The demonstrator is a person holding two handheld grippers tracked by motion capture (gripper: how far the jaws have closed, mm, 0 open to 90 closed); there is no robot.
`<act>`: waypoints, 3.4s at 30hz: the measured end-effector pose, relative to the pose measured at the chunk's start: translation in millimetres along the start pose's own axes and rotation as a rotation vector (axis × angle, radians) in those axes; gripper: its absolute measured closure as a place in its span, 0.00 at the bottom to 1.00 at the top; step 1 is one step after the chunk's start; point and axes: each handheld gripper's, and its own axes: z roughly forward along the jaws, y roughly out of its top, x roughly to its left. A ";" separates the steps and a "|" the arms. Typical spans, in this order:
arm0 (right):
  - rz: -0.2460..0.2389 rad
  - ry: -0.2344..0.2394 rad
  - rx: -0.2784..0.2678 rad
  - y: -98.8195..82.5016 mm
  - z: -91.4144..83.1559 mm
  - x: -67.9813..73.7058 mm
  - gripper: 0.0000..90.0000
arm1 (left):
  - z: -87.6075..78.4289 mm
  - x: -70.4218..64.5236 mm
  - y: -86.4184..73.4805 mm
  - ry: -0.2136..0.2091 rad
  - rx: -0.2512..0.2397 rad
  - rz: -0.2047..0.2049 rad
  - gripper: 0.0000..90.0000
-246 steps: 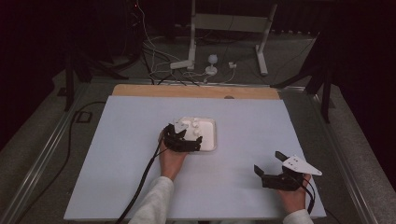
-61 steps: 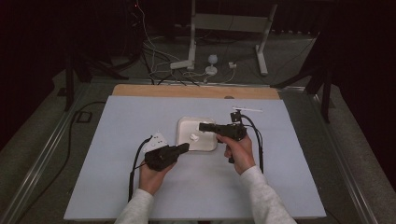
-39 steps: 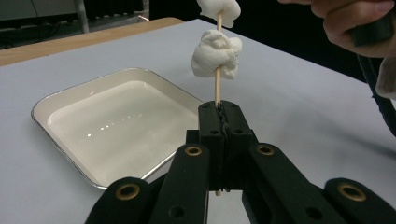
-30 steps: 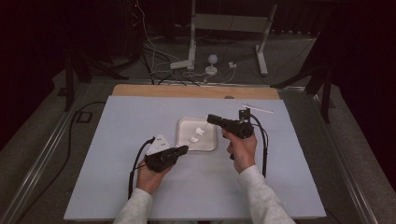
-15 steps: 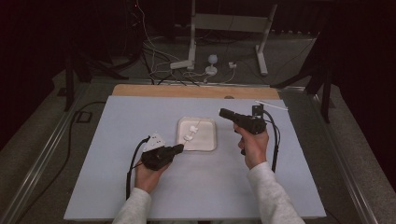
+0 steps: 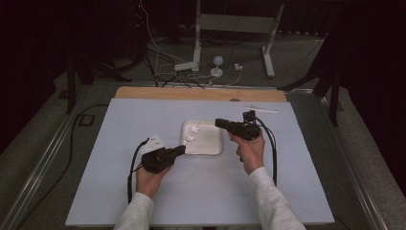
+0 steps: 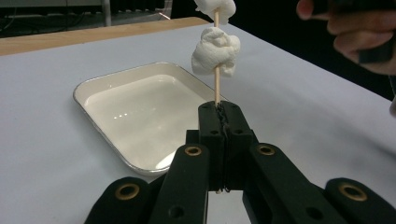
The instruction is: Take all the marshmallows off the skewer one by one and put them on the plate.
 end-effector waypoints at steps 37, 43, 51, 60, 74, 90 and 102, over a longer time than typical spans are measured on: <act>-0.014 0.018 0.121 -16.6 34.3 -0.3 0.23 | 0.9 4.2 -1.4 0.017 0.006 -0.029 1.00; -0.011 0.052 0.115 -15.4 31.6 5.5 0.23 | 1.0 3.5 -1.2 0.014 0.005 -0.027 1.00; -0.021 0.099 0.110 -14.5 32.2 17.0 0.21 | 1.0 2.5 -0.8 0.008 -0.002 -0.027 1.00; -0.007 0.134 0.121 -14.7 37.2 23.9 0.24 | 1.9 0.3 -0.4 -0.004 -0.007 -0.023 1.00; 0.049 0.233 0.135 -16.4 42.5 25.3 0.74 | 4.2 -3.8 -0.3 -0.046 -0.022 -0.015 1.00; 0.029 0.240 0.085 -11.9 35.1 31.3 0.87 | 1.4 -3.0 -0.4 -0.060 -0.046 0.010 1.00; 0.023 0.226 0.046 -9.1 29.6 34.7 0.88 | 0.5 -2.6 -1.3 -0.052 -0.045 0.041 1.00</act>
